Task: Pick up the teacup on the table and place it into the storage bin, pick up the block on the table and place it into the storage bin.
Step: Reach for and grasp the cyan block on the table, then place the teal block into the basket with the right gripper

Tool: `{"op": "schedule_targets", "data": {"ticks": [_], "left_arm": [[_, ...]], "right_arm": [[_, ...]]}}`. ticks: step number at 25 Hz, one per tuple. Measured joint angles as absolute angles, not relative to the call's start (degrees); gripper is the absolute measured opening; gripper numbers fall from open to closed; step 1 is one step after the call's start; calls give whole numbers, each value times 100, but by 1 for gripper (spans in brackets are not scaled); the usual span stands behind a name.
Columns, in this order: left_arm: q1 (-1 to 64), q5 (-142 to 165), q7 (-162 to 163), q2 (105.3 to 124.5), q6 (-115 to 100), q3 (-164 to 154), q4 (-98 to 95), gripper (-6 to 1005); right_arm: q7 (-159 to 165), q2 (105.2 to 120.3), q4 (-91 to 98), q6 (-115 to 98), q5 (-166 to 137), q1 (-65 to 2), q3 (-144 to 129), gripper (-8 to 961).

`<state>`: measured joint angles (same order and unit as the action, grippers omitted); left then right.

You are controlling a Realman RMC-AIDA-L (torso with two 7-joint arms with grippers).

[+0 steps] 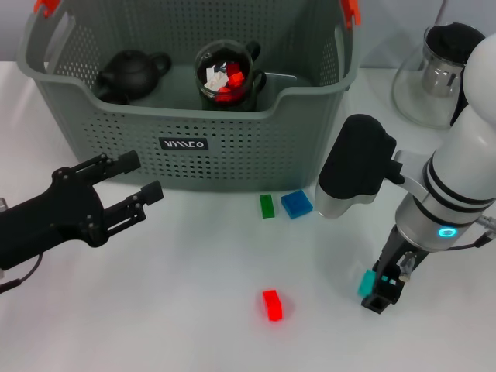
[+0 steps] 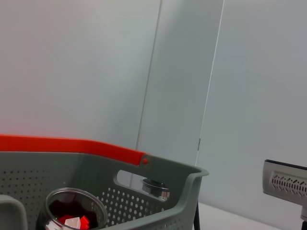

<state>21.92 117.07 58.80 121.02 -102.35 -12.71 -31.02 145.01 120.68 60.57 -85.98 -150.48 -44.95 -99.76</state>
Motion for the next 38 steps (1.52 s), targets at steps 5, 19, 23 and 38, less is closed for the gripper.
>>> {"op": "schedule_targets", "data": {"ticks": [5, 19, 23, 38], "left_arm": [[2189, 11707, 5880, 12102, -10233, -1265, -3102, 628], [2179, 11690, 5877, 12102, -10223, -1248, -3105, 627], [2179, 11671, 5875, 12088, -10233, -1241, -3118, 627], [2290, 11662, 5886, 12067, -10286, -1239, -3102, 628]], "right_arm": [[14516, 12059, 6102, -8585, -15062, -4472, -10025, 442], [14342, 12023, 7790, -9180, -14885, -3905, -9146, 423], [13510, 12020, 8434, -9852, -13601, -3664, -7725, 422], [13148, 11923, 8717, -10125, -11327, -4222, -5042, 423]]}}
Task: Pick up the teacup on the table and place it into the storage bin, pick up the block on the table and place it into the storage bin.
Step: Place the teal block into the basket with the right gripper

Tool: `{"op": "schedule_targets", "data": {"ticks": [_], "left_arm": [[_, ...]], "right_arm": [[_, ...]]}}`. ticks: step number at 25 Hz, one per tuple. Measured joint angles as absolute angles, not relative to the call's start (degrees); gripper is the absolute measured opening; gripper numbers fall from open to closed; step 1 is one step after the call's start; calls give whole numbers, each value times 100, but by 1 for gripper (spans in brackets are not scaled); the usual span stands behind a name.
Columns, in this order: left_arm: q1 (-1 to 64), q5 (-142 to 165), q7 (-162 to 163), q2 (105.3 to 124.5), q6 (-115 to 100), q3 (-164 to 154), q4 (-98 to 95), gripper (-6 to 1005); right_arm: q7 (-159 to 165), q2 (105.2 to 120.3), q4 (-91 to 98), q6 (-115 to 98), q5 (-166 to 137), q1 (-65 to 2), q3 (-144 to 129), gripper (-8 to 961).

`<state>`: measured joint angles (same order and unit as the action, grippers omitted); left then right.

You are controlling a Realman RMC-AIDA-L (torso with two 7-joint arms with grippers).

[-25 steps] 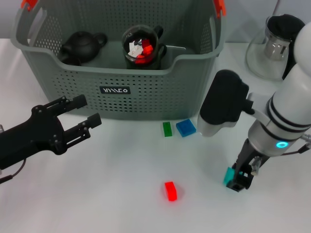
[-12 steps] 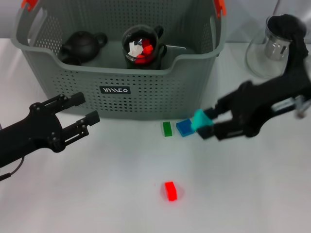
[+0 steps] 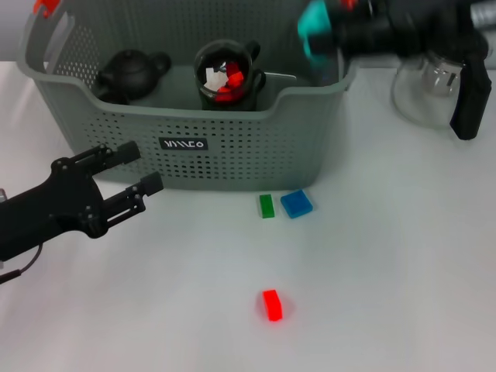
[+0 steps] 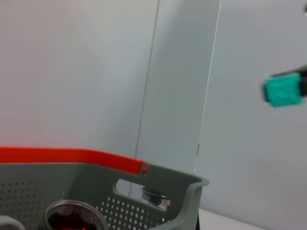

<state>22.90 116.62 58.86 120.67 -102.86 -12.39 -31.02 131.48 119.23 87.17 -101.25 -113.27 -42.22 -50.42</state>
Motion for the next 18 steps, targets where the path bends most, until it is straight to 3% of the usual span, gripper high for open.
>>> {"op": "schedule_targets", "data": {"ticks": [6, 13, 18], "left_arm": [[2303, 11656, 5954, 12069, -10310, -1240, -3102, 628], [2302, 11589, 5974, 12103, -10310, -1241, -3102, 627], [2281, 11574, 5991, 12116, -10309, -1240, -3089, 627]], "right_arm": [[14494, 11800, 8425, -9109, -13631, -5579, -5384, 422], [15021, 11971, 6362, -7802, -15969, -7208, -5961, 423], [15098, 12012, 4681, -6555, -16370, -7923, -6543, 423]]}}
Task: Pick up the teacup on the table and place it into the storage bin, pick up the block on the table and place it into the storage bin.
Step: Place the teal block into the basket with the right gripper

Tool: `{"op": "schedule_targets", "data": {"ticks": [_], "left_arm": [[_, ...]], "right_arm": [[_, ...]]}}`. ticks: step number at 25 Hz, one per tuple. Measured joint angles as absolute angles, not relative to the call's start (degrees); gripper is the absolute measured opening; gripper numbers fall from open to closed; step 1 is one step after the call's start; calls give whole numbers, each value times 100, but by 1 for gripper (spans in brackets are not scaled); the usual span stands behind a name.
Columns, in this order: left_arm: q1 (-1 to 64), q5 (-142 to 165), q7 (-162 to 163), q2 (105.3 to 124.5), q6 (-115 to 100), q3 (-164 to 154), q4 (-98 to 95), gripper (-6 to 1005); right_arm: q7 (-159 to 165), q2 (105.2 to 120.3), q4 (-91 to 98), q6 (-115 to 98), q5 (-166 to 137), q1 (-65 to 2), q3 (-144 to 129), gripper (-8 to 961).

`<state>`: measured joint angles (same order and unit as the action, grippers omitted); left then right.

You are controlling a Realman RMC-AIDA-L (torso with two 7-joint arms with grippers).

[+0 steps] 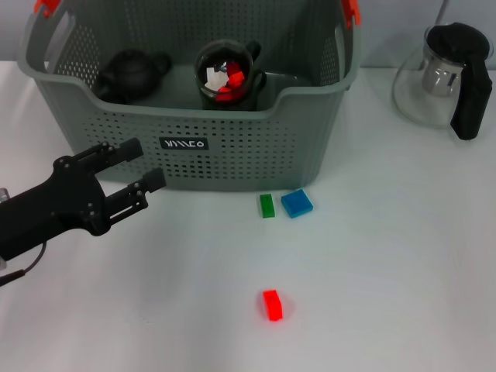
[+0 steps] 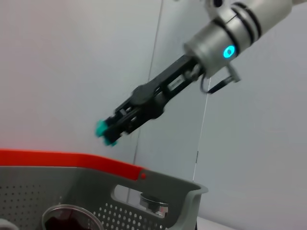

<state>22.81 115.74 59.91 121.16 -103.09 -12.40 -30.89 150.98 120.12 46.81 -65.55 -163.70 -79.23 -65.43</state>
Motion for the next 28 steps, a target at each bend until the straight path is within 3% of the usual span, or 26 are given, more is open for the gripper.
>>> {"op": "schedule_targets", "data": {"ticks": [15, 28], "left_arm": [[2275, 11548, 5965, 12130, -10248, -1239, -3077, 628], [2247, 11548, 5953, 12142, -10247, -1239, -3066, 628]], "right_arm": [[14950, 12066, 3375, -5474, -15379, -8093, -7614, 423], [15009, 12070, 3330, -5173, -15326, -8083, -7716, 553]]}}
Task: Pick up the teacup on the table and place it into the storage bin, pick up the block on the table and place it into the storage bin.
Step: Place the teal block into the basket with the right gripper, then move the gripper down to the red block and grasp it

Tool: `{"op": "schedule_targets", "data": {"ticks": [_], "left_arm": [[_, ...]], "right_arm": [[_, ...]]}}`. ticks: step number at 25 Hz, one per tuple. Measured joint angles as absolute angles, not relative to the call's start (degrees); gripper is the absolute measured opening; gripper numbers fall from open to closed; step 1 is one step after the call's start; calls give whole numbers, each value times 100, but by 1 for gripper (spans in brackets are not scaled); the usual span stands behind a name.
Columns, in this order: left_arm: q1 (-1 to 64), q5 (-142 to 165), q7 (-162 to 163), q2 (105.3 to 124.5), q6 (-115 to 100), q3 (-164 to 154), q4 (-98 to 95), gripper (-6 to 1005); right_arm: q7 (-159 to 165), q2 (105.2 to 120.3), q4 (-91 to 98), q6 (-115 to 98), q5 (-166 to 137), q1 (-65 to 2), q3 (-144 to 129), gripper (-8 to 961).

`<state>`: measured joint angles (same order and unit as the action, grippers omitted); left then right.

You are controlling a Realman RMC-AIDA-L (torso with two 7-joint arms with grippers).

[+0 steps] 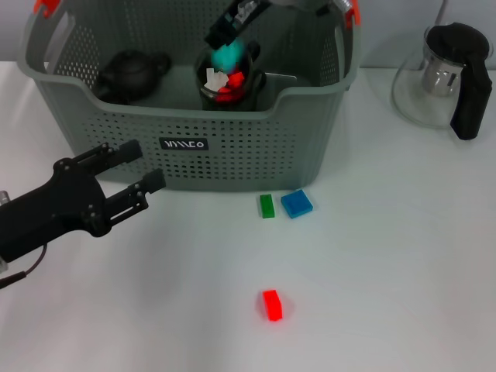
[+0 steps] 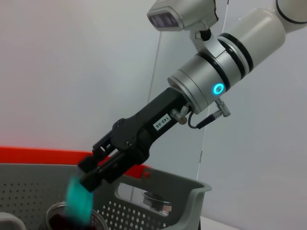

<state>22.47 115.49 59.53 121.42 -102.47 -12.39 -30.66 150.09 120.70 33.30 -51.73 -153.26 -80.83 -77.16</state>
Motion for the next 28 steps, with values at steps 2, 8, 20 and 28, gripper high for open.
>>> {"op": "schedule_targets", "data": {"ticks": [2, 8, 20, 28], "left_arm": [[2245, 11548, 5952, 12145, -10248, -1238, -3066, 627], [2241, 11549, 5950, 12147, -10236, -1231, -3068, 628], [2276, 11517, 5947, 12127, -10206, -1219, -3068, 627], [2286, 11513, 5955, 12120, -10121, -1212, -3067, 628]], "right_arm": [[14989, 12070, 3357, -5159, -15320, -8078, -7720, 573], [14951, 12050, 4437, -5490, -15103, -7557, -7745, 649], [13913, 11992, 9534, -6836, -11950, -3496, -7593, 701], [13637, 11985, 9569, -9308, -11263, -2675, -6754, 702]]}}
